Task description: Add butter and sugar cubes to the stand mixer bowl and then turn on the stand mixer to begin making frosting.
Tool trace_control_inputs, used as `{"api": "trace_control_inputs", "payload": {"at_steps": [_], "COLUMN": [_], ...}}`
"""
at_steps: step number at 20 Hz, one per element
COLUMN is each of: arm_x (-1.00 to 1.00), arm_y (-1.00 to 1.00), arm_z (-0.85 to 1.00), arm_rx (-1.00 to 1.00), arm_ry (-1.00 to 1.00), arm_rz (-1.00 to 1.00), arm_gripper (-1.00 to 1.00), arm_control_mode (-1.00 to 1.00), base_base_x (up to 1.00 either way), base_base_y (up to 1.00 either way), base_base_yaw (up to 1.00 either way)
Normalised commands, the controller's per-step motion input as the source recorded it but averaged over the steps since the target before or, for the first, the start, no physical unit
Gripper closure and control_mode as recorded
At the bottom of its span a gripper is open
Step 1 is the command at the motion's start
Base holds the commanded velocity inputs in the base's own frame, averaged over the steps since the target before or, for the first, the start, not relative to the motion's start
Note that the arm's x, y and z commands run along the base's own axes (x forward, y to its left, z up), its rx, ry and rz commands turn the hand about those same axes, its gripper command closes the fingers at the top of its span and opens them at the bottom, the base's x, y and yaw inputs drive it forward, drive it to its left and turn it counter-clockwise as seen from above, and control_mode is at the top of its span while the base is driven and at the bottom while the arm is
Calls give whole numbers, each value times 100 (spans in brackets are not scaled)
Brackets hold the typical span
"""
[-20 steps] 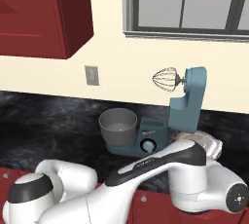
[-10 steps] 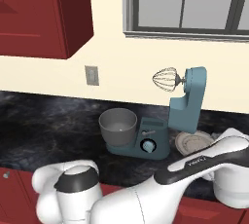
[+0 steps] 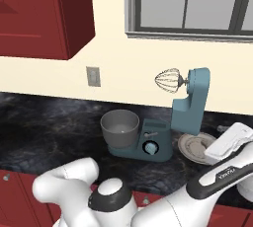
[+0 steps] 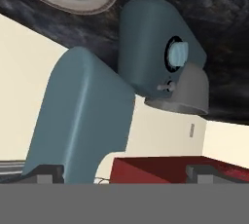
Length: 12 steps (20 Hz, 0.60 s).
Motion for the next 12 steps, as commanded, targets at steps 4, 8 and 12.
{"api": "trace_control_inputs", "payload": {"at_steps": [4, 8, 12], "arm_x": [56, 53, 43], "arm_y": [15, 12, 1], "arm_z": [-1, 0, -1], "arm_rx": [3, 0, 0], "arm_ry": [8, 10, 7], "arm_rz": [0, 0, 0], "arm_gripper": [-100, -100, -100], "arm_control_mode": [-100, -100, -100], "base_base_x": [0, 0, 0], "base_base_y": [0, 0, 0], "base_base_yaw": [0, 0, 0]}}
